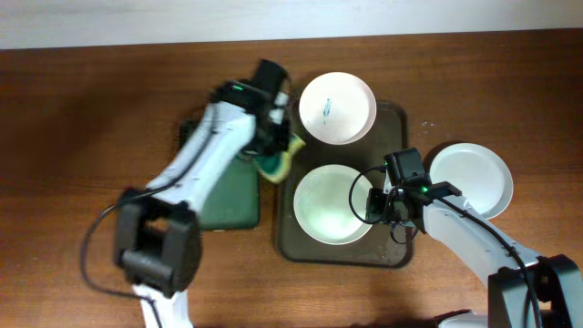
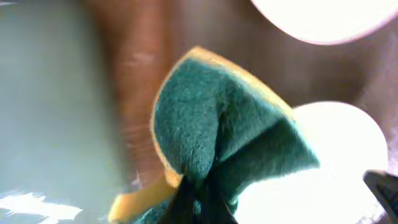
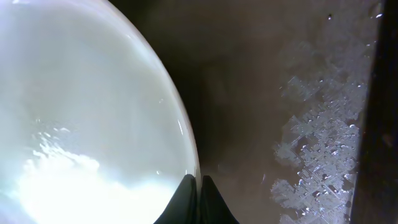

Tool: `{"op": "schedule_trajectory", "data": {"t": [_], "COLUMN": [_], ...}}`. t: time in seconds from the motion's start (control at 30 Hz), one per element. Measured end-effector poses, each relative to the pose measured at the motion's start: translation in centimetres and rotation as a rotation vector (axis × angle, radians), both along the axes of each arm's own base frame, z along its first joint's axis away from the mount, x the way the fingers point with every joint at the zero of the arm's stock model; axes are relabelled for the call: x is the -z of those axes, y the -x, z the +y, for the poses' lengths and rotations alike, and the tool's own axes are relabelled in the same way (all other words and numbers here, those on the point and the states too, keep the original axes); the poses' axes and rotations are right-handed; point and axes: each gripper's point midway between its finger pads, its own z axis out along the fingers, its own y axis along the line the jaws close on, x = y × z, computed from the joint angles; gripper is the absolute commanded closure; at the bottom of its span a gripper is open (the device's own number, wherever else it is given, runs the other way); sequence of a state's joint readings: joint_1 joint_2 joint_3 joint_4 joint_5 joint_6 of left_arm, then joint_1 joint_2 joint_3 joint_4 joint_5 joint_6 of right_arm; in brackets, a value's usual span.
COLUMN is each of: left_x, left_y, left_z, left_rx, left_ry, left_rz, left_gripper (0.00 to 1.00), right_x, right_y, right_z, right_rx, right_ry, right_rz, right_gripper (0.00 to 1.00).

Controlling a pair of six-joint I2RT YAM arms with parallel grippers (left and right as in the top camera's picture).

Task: Clean dirty plates on tray and stack at the side
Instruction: 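Pick up the sponge and scrub the held plate with the left gripper, then lift the plate and stack it on the side plate with the right gripper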

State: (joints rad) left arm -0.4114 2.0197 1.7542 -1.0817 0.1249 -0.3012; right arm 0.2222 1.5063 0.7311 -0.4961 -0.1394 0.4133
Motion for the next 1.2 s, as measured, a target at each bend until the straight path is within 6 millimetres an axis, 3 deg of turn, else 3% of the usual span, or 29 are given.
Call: {"op": "schedule_trajectory", "data": {"t": [0.07, 0.1, 0.17, 0.23, 0.27, 0.3, 0.33, 0.4, 0.47, 0.5, 0.57, 0.63, 0.73, 0.87, 1.03, 1.2], "left_x": [-1.5, -1.3, 0.1, 3.0, 4.3, 5.5, 6.1, 6.1, 6.2, 6.0, 4.5, 1.5, -1.9, -2.3, -2.3, -2.3], "left_y": [-1.5, -2.1, -2.6, -2.0, -1.5, -0.9, -0.3, -0.3, 0.0, 0.3, 0.9, 1.0, 1.1, 1.2, 1.3, 1.3], "left_z": [4.6, 7.3, 10.9, 13.5, 13.8, 14.0, 14.1, 14.1, 13.8, 13.6, 13.3, 13.0, 12.7, 12.7, 12.7, 12.5], "left_rx": [-0.09, -0.139, -0.207, -0.249, -0.249, -0.247, -0.248, -0.245, -0.24, -0.237, -0.235, -0.237, -0.234, -0.233, -0.233, -0.227], "left_ry": [-0.062, -0.109, -0.176, -0.235, -0.249, -0.259, -0.264, -0.263, -0.248, -0.234, -0.211, -0.184, -0.155, -0.153, -0.154, -0.154], "left_rz": [-0.045, -0.048, -0.053, -0.031, -0.022, -0.01, 0.007, 0.007, 0.022, 0.033, 0.031, -0.029, -0.109, -0.113, -0.112, -0.111], "left_gripper": [1.0, 1.0, 1.0, 1.0, 0.92, 0.85, 0.71, 0.39, 0.18, 0.11, 0.0, 0.0, 0.01, 0.01, 0.0, 0.01], "right_x": [0.0, 0.0, -0.1, -0.1, -0.1, -0.1, -0.1, -0.2, -0.6, -1.0, -4.0, -8.1, -11.6, -11.8, -11.6, -9.8], "right_y": [0.0, -0.1, -0.3, -0.4, -0.3, -0.3, -0.3, -0.3, -0.3, -0.4, -1.6, -4.5, -7.6, -8.4, -12.8, -17.7], "right_z": [0.0, 0.0, 0.1, 0.1, 0.1, 0.2, 0.2, 0.2, 0.4, 0.4, 0.2, 0.1, 0.4, -0.9, -3.5, -5.1], "right_rx": [-0.003, -0.01, -0.039, -0.074, -0.081, -0.086, -0.091, -0.098, -0.107, -0.11, -0.109, -0.1, -0.07, 0.098, 0.26, 0.312], "right_ry": [0.0, 0.001, 0.008, 0.015, 0.017, 0.016, 0.017, 0.016, 0.008, 0.01, 0.042, 0.07, 0.066, 0.026, -0.039, -0.043], "right_rz": [-0.002, -0.007, -0.021, -0.031, -0.032, -0.032, -0.033, -0.035, -0.024, -0.014, -0.005, -0.089, -0.207, -0.204, -0.293, -0.404], "right_gripper": [0.96, 0.96, 0.96, 0.96, 0.96, 0.96, 0.96, 0.96, 0.96, 0.96, 0.96, 0.96, 0.96, 0.96, 0.96, 0.96]}}
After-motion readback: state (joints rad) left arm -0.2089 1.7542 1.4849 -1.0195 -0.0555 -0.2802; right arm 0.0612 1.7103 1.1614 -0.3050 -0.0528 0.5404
